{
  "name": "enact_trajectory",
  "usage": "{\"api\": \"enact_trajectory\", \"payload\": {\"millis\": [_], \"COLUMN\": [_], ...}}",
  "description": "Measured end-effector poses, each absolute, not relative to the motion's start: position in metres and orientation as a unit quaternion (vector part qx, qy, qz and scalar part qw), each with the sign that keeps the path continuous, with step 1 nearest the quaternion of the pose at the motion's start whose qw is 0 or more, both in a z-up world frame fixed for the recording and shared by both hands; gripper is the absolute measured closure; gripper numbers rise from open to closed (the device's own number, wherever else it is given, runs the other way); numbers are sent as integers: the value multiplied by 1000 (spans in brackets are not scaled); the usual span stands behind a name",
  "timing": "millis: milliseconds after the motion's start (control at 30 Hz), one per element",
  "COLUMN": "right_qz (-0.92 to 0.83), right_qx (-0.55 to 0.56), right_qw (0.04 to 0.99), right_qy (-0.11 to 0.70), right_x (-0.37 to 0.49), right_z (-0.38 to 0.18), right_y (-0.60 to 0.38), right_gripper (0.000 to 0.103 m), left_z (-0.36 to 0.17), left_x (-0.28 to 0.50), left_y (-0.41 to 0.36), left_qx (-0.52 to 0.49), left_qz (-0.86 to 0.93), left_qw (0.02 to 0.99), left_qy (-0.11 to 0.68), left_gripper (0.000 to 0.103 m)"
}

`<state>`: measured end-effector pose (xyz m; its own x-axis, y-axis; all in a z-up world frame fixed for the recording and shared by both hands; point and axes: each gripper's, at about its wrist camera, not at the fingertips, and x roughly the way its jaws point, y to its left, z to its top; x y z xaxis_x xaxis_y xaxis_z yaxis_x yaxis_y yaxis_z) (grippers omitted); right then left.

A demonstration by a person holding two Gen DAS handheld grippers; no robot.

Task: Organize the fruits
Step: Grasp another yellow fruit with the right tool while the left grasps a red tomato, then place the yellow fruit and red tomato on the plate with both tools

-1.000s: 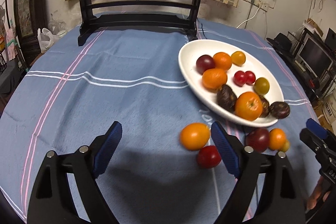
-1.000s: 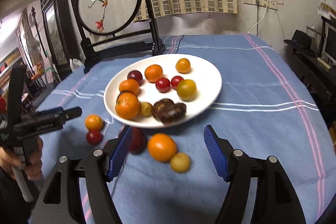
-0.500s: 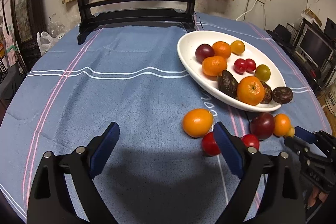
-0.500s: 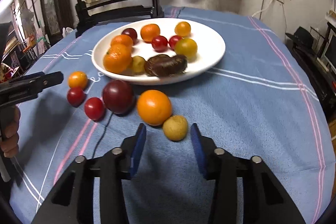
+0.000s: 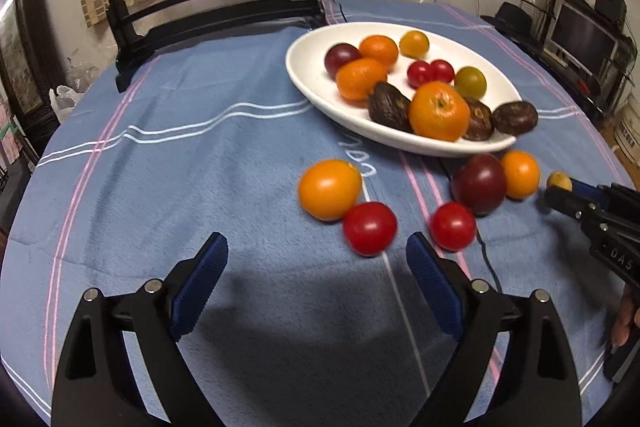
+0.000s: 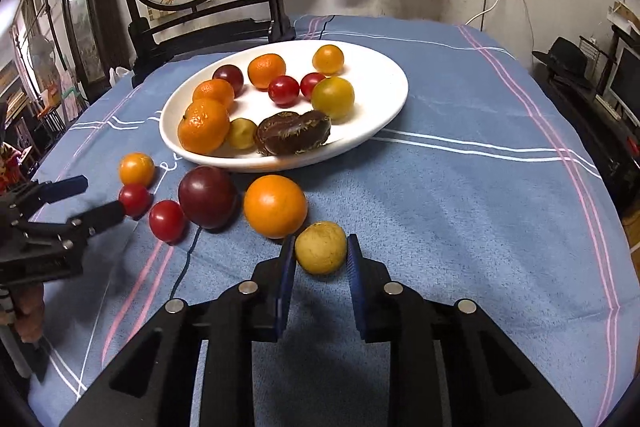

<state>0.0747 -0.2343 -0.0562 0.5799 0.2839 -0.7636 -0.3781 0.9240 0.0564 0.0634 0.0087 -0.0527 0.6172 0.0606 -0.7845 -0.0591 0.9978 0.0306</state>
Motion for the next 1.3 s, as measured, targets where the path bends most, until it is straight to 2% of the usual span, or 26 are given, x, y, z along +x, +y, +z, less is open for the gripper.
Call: {"api": "enact_trajectory", "payload": {"millis": [267,333,433,533,567,600,767,967,1300], "right_qz": [213,216,221,228,229,230,234,236,258], "right_qx": [-69,-72,-73,-73,-74,-74,-70,-40,-43], "right_qw": [884,883,881,880,880,880,881,893,913], "right_qy": [411,410,411,411,410,409,405,381,312], "right_x": [65,64,62,59,59,58,57,56,74], "right_z": [-51,-50,-50,-49,-49,-49,-47,-35,23], "right_y": [-223,-221,-218,-216,-215,-215,-215,-223,-202], "right_gripper": [77,77,77,77,77,77,77,77,78], "left_z": [-66,-65,-65,-66,-66,-65,-63,-30,23], "left_x": [76,79,84,87,87,87,84,68,101], "left_y": [10,7,0,-7,-9,-12,-8,-1,3], "left_qx": [-23,-26,-21,-24,-22,-19,-29,-49,-41], "left_qz": [40,40,32,21,17,9,6,3,0], "left_qw": [885,885,884,882,882,883,886,904,920], "left_qy": [464,464,466,470,470,468,462,424,389], "left_gripper": [25,30,44,61,72,75,75,75,75]}}
